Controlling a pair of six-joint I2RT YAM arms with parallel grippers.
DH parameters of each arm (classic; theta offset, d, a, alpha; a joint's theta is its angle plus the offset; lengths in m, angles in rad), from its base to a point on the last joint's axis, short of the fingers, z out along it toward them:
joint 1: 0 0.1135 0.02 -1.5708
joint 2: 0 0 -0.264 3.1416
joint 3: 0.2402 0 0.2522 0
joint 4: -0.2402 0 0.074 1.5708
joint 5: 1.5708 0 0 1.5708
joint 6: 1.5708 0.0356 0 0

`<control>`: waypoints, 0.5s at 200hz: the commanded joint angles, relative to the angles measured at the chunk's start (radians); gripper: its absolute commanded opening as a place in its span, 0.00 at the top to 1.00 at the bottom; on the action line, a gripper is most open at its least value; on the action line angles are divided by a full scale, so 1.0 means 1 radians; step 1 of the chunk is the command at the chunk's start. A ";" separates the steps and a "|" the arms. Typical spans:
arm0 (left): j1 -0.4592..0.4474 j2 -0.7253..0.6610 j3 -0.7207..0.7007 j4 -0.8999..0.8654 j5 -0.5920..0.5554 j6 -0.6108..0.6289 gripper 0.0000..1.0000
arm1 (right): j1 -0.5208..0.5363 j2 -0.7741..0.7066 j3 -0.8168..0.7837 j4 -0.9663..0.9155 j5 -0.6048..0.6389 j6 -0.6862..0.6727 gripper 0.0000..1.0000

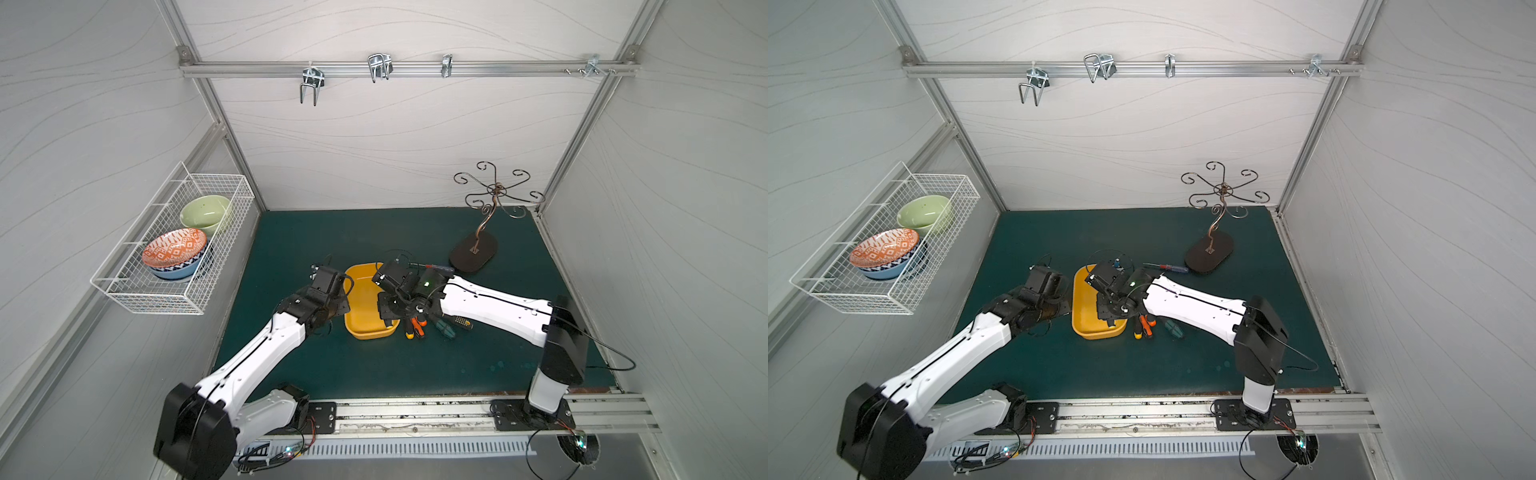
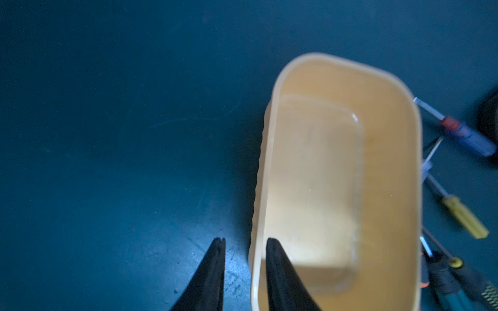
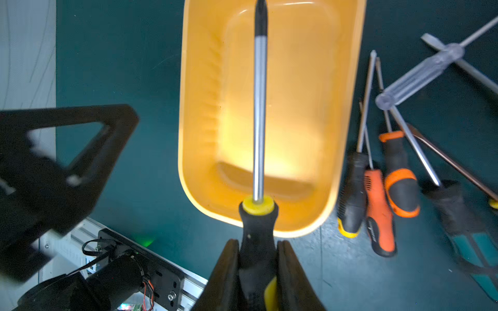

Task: Put the screwdriver on the desktop into the storage box
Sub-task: Place the screwdriver in the storage box.

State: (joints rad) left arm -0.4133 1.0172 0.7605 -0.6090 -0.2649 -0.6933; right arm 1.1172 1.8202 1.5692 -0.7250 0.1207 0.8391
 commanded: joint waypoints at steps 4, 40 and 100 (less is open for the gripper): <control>0.001 -0.125 -0.025 -0.086 -0.153 -0.115 0.69 | 0.001 0.092 0.090 0.052 -0.056 0.021 0.96; 0.002 -0.244 -0.057 -0.140 -0.171 -0.121 0.68 | 0.001 0.222 0.193 0.064 -0.078 0.038 0.94; 0.003 -0.279 -0.088 -0.152 -0.134 -0.133 0.68 | -0.003 0.398 0.315 0.062 -0.075 0.043 0.85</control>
State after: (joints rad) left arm -0.4133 0.7456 0.6735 -0.7689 -0.3985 -0.8112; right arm 1.1168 2.1685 1.8378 -0.6628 0.0486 0.8684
